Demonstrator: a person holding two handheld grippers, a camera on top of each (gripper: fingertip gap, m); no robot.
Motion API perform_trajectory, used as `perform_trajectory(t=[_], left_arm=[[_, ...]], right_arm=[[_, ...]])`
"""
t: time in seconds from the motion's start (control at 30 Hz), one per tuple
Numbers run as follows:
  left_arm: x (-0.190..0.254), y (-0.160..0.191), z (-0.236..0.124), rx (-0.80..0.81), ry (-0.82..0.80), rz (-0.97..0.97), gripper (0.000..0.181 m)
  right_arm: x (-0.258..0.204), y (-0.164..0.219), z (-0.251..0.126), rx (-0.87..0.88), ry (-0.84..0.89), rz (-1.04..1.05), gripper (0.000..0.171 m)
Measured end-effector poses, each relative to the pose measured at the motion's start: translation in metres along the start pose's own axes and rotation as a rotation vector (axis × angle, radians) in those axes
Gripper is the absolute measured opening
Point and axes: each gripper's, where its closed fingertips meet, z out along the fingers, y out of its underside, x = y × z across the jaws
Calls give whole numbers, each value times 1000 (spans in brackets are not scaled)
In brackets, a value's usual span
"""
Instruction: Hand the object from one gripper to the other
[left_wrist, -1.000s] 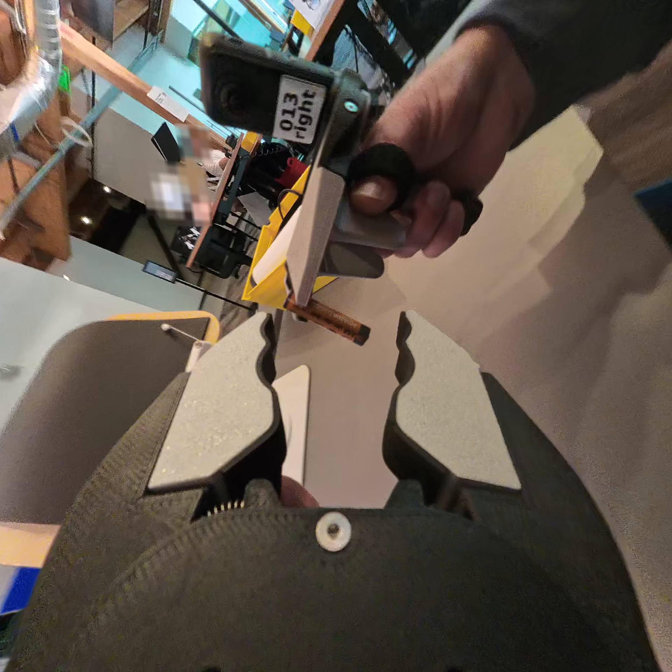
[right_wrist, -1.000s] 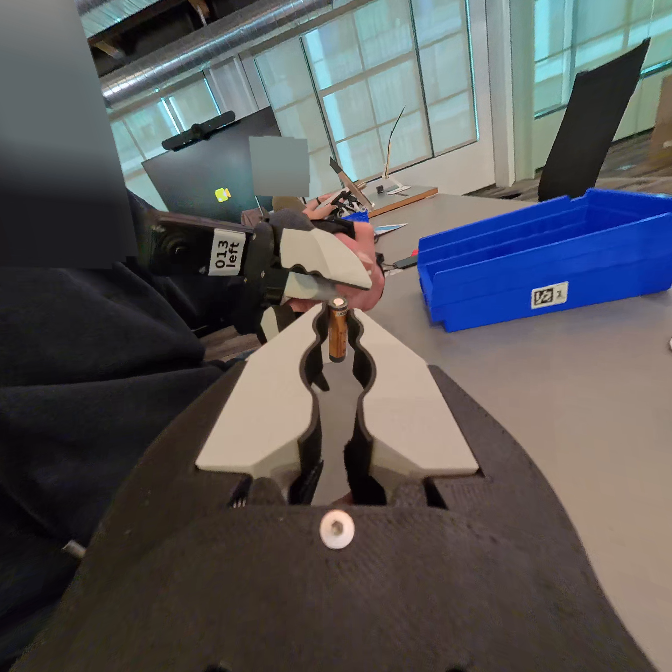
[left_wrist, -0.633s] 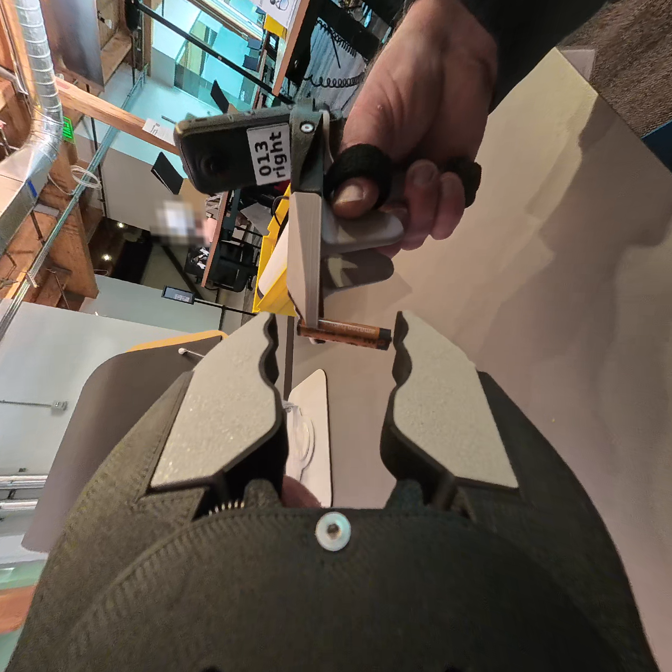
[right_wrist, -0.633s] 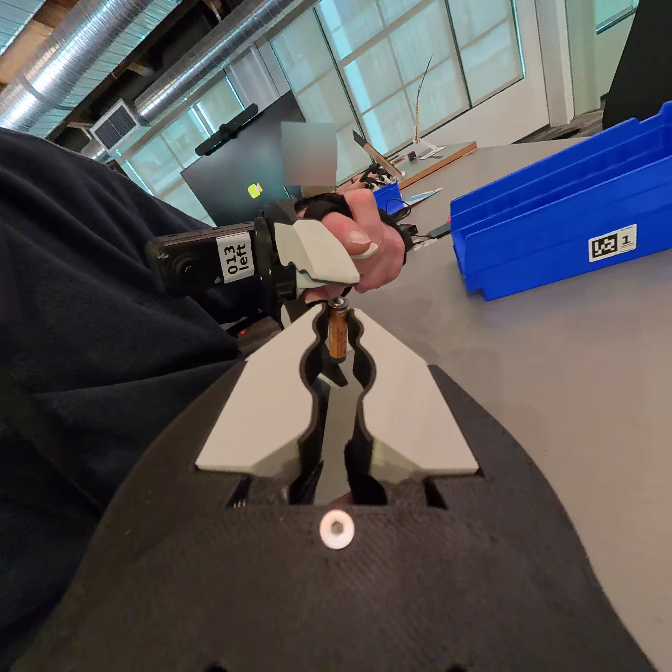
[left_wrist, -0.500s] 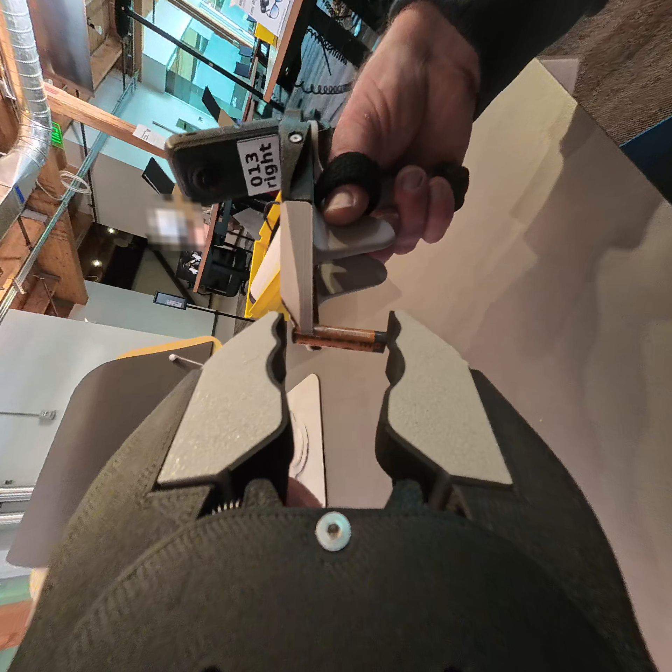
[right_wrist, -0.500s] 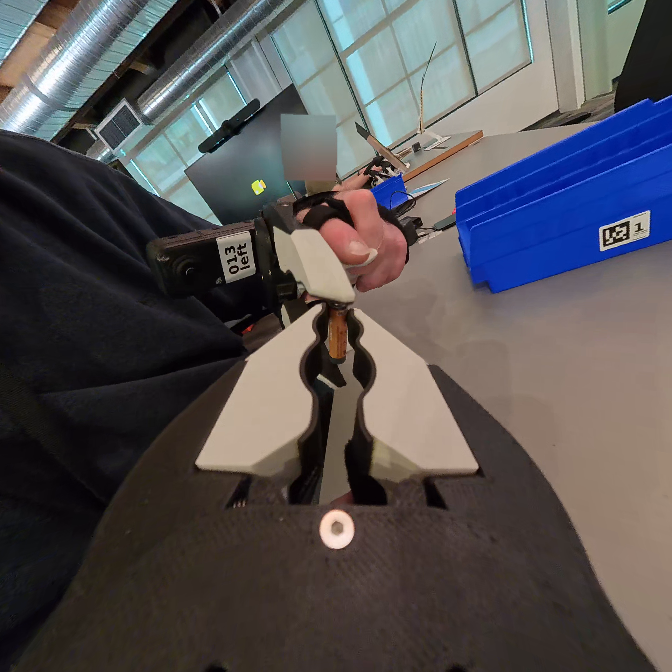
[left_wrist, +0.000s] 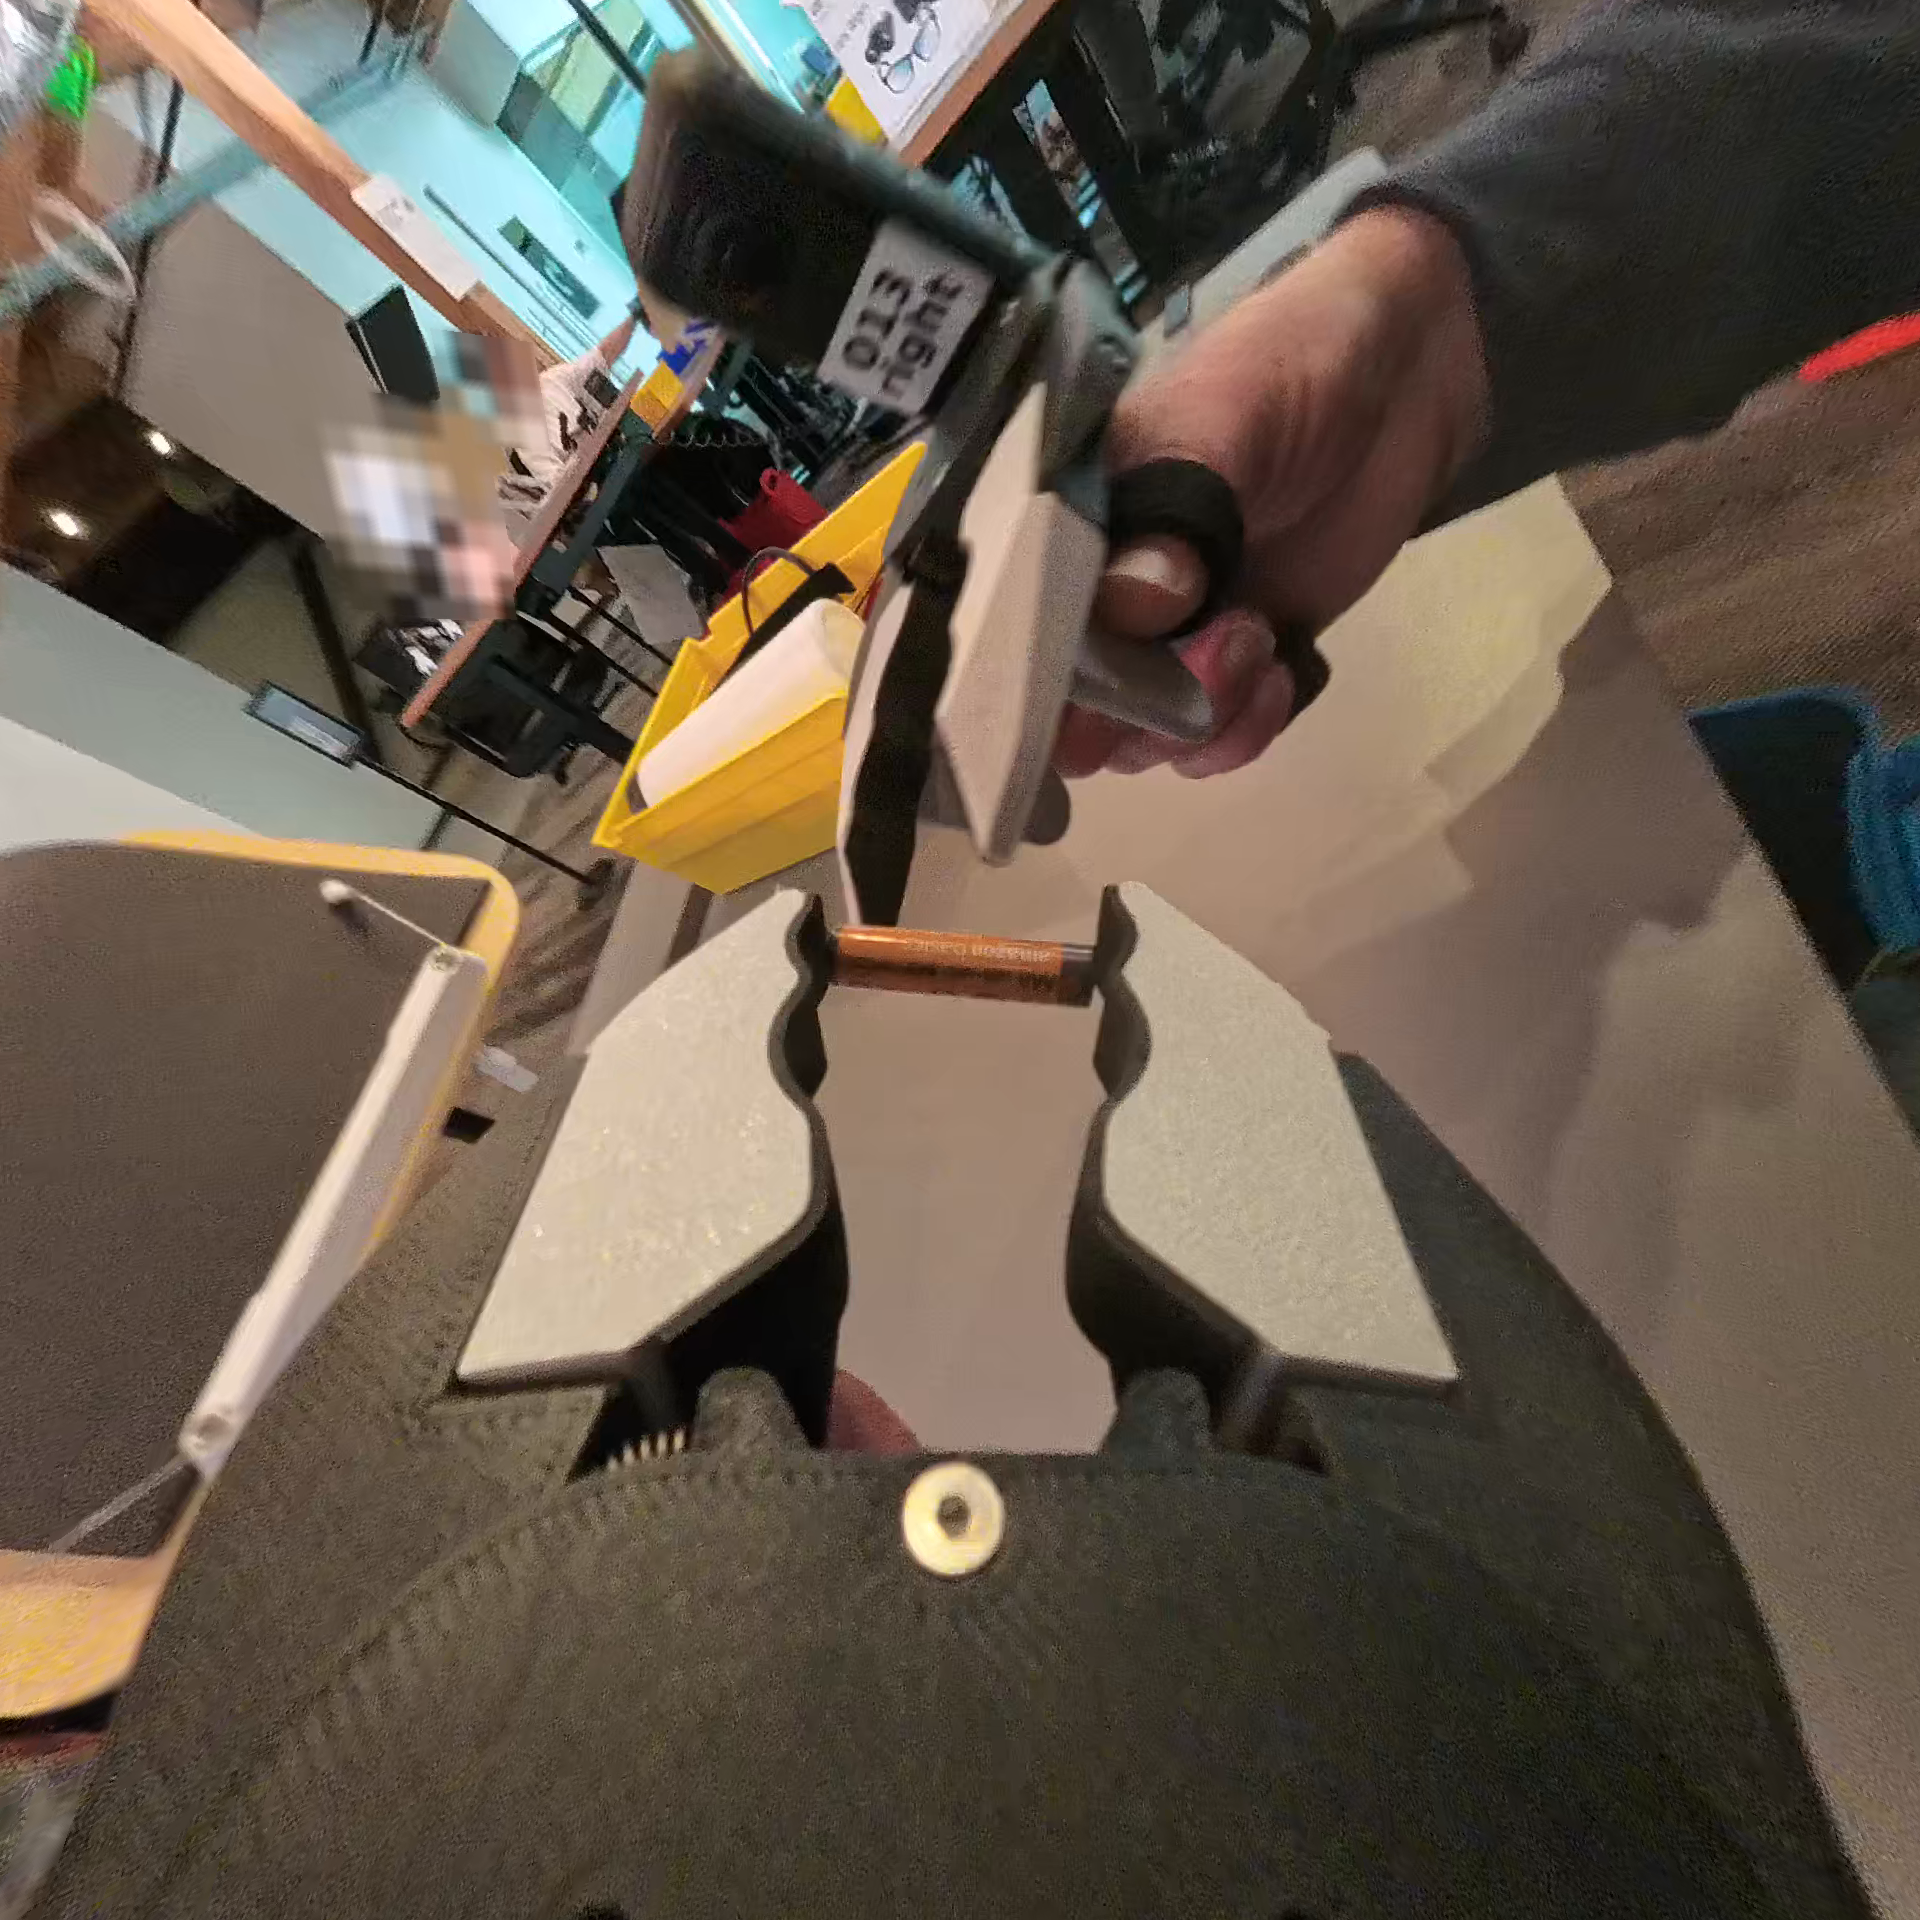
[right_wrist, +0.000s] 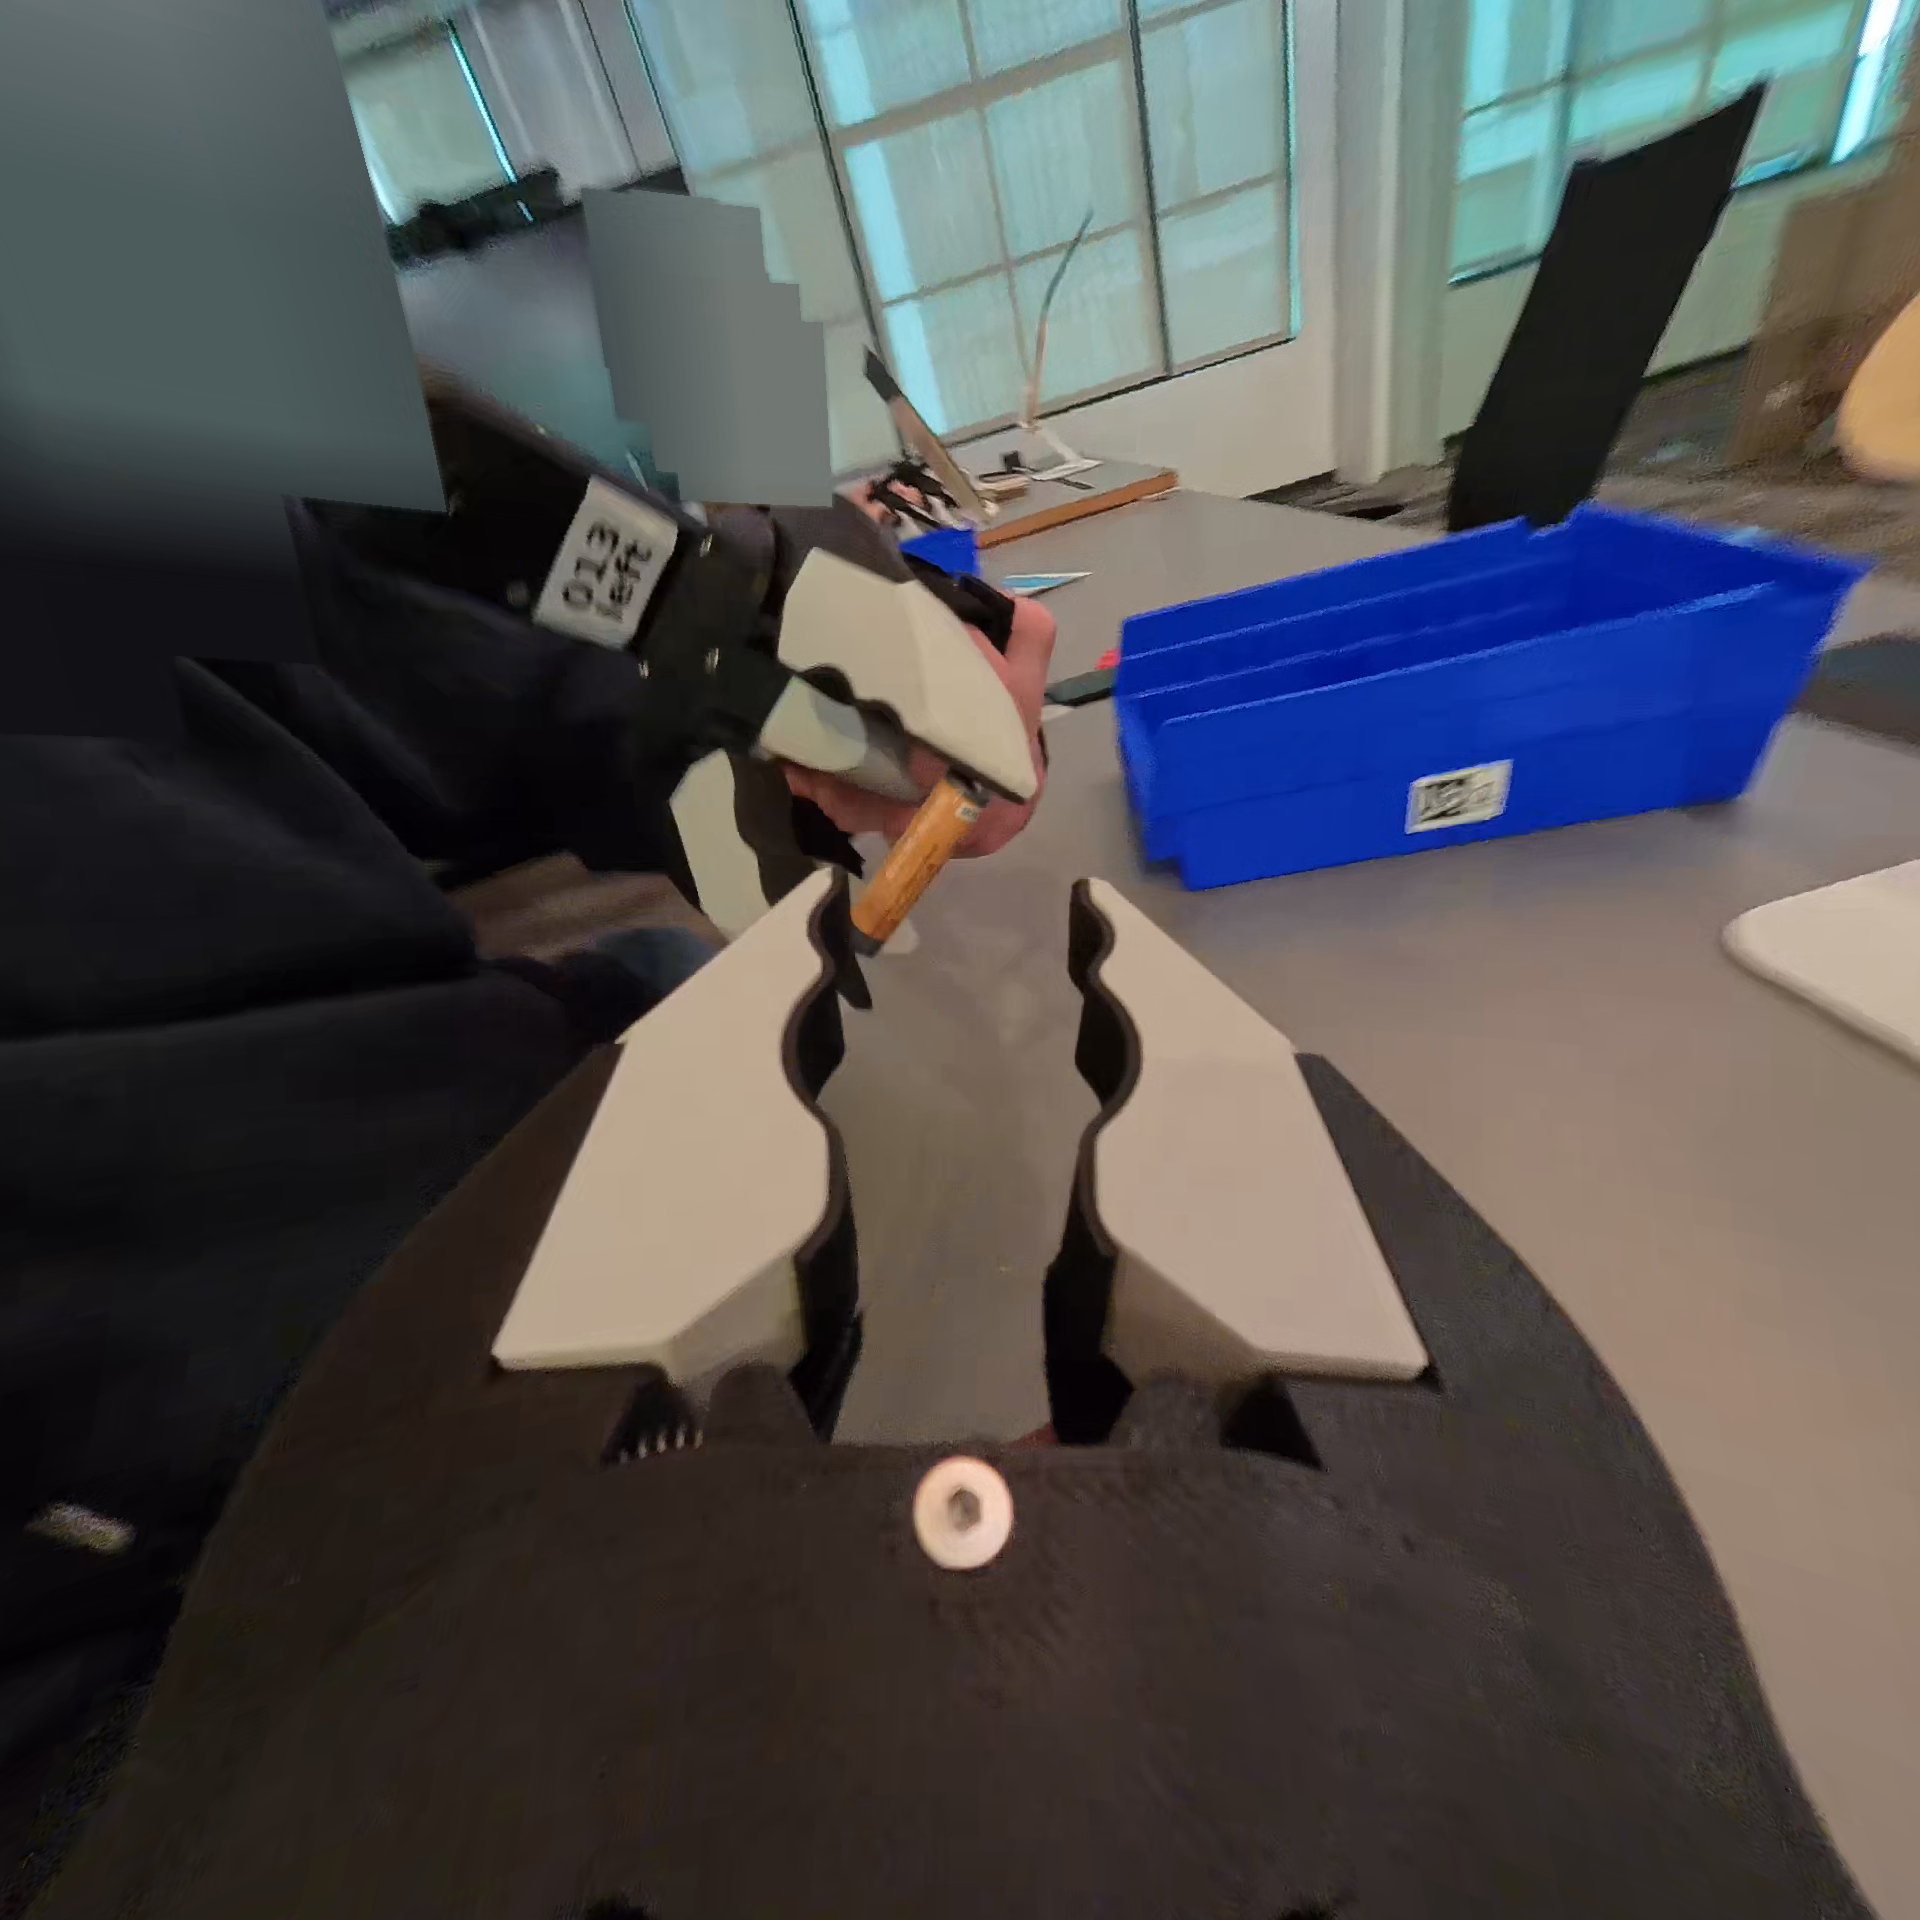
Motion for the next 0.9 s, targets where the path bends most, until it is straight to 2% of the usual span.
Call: perform_trajectory(t=[0.17, 0.4, 0.63, 0.7, 0.9], left_arm=[[-9, -6, -5, 81, 100, -322, 49], [-14, -16, -11, 205, 291, -729, 49], [-17, -32, -8, 331, 451, -1043, 49], [-16, -35, -7, 364, 494, -1110, 48], [-4, -44, -6, 413, 619, -1196, 49]], right_arm=[[-1, -11, -6, -82, 154, -426, 49], [-10, -20, -13, -190, 205, -824, 55], [-11, -12, 9, -291, 356, -1214, 53], [-10, -13, 12, -292, 389, -1268, 50], [-13, -11, 21, -270, 346, -1270, 36]])
